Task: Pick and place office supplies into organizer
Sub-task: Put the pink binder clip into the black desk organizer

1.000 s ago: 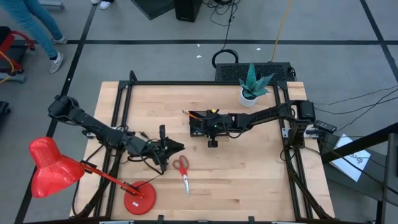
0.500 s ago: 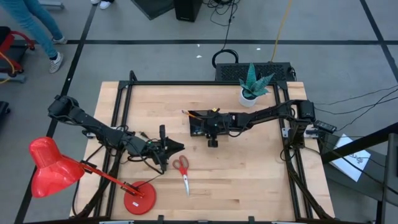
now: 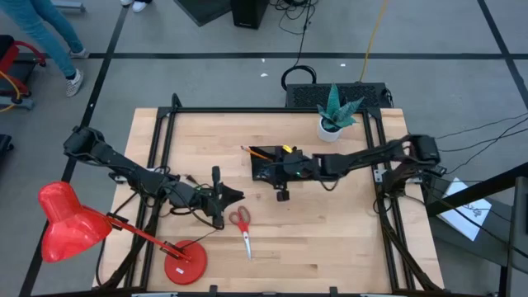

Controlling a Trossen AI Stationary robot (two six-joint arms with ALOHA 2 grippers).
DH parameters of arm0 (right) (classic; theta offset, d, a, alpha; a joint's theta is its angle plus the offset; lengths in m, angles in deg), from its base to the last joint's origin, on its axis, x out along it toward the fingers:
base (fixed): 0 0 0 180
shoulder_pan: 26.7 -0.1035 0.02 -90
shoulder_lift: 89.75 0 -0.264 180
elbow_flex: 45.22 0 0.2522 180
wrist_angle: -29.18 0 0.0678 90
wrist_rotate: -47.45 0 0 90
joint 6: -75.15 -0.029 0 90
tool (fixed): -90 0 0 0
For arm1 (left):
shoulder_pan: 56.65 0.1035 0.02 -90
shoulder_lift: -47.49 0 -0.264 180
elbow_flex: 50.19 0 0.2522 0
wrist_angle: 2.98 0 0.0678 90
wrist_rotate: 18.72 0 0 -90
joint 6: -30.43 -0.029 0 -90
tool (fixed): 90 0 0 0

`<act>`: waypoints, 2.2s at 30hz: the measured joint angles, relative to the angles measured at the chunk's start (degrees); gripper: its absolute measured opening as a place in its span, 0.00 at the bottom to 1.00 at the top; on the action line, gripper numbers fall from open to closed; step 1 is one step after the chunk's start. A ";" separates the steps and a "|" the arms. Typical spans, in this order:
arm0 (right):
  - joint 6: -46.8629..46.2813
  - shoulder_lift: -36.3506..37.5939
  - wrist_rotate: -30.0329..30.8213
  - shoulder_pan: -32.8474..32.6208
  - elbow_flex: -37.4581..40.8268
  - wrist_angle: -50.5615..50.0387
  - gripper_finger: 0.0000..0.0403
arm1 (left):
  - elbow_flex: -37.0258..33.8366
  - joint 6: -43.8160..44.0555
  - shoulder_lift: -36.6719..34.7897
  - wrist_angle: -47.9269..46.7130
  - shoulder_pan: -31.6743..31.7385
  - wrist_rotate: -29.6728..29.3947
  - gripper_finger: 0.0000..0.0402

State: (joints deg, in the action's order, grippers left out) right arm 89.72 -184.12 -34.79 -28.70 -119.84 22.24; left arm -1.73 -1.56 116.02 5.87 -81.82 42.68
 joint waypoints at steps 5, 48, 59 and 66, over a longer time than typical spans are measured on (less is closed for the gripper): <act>-5.61 5.95 0.01 -5.91 4.71 -2.17 0.25 | 0.44 15.67 0.00 -2.55 1.15 0.04 0.12; -18.79 15.35 -0.37 -9.66 36.85 34.08 0.04 | 31.52 95.52 36.83 -46.10 12.09 8.24 0.59; -21.54 17.41 -2.60 -12.35 36.87 29.31 0.04 | 31.50 98.61 36.84 -46.85 11.91 11.51 0.58; -20.67 17.40 -2.42 -12.35 36.89 28.50 0.05 | 33.24 97.73 40.66 -47.20 12.87 9.22 0.58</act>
State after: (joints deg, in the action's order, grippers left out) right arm 69.05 -166.72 -37.20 -41.05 -82.94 50.74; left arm 31.51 96.17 156.68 -41.33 -68.95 51.90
